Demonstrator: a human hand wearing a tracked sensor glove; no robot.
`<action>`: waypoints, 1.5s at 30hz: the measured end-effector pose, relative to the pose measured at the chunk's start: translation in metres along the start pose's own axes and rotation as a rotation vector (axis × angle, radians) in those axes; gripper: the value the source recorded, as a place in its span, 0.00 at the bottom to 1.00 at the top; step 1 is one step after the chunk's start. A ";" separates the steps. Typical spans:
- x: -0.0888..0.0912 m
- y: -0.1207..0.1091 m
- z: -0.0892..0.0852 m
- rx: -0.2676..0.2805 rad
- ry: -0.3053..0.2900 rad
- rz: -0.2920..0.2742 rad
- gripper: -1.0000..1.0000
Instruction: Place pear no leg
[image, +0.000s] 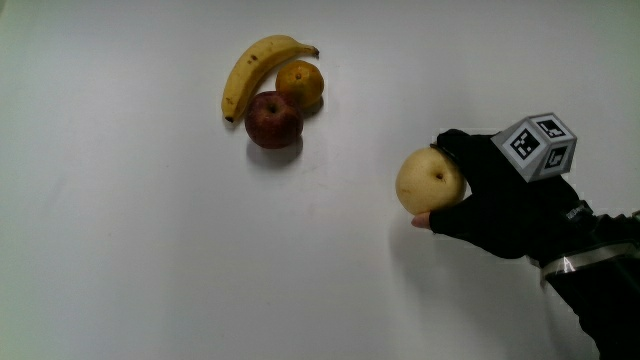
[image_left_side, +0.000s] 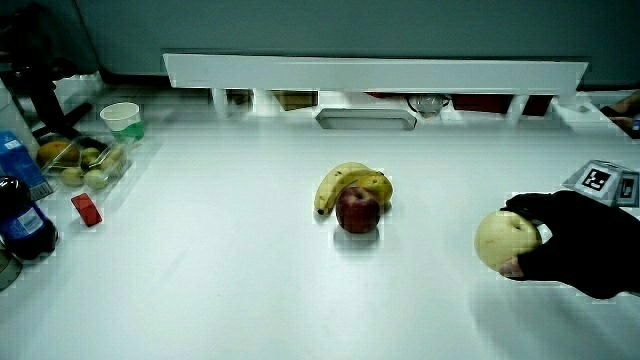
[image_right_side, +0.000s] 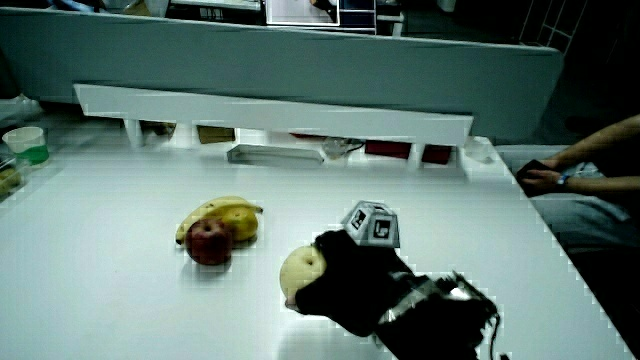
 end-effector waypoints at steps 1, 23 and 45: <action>-0.002 -0.003 0.000 0.004 -0.006 0.000 0.50; 0.027 -0.012 -0.059 -0.084 0.025 -0.021 0.50; 0.022 -0.033 -0.050 -0.136 -0.006 -0.077 0.00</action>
